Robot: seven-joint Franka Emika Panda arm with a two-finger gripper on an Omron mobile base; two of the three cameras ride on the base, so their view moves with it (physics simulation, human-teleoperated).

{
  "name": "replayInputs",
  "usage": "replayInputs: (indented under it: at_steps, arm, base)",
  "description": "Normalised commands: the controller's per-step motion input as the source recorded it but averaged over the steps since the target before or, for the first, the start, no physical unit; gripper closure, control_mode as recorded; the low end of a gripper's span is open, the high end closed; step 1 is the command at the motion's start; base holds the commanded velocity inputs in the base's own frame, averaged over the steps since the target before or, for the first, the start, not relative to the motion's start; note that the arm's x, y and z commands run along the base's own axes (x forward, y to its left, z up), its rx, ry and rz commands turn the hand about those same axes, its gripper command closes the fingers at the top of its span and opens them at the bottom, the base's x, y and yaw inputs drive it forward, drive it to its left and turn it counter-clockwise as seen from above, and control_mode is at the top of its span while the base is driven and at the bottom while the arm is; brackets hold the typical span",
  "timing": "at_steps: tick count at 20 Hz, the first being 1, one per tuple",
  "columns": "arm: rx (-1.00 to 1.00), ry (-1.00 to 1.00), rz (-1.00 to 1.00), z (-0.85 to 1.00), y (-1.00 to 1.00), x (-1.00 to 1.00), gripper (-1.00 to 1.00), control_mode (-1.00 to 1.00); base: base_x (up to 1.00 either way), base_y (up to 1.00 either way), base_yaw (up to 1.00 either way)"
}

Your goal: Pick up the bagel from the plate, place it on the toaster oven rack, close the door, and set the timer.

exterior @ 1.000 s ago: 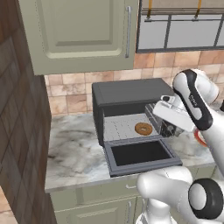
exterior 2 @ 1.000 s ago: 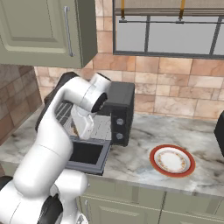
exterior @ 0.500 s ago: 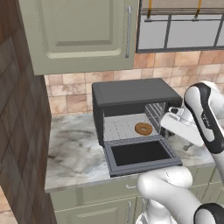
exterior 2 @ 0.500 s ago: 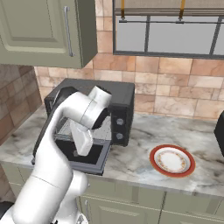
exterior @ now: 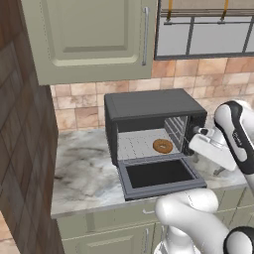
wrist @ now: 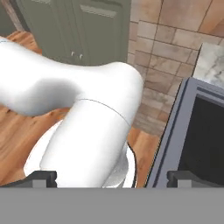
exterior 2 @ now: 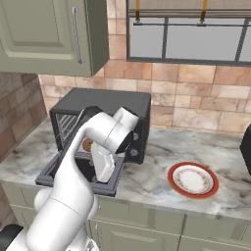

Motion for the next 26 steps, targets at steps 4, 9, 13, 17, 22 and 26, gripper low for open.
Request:
replayInputs:
  at_steps: [4,9,13,17,22,26]
  arm:
    - [0.0,0.13,-0.02,-0.3,-0.13,0.32,-1.0,-1.0]
    - [0.0,0.13,-0.01,-0.19,-0.1,0.32,-1.0,-1.0]
    - [0.0,0.08,-0.01,-0.1,-0.2,0.13,-1.0,-1.0]
    - [0.0,0.07,0.0,-0.05,-0.23,0.18,-1.0,-1.0]
    - [0.0,0.06,0.0,-0.06,-0.13,0.23,-1.0,-1.0]
    - [0.0,0.0,0.0,-0.06,-0.07,0.26,-1.0,-1.0]
  base:
    - [0.0,0.0,0.0]
    - [0.0,0.0,0.0]
    - [0.0,0.0,0.0]
    - [0.0,0.0,0.0]
    - [0.0,0.0,0.0]
    - [0.0,0.0,0.0]
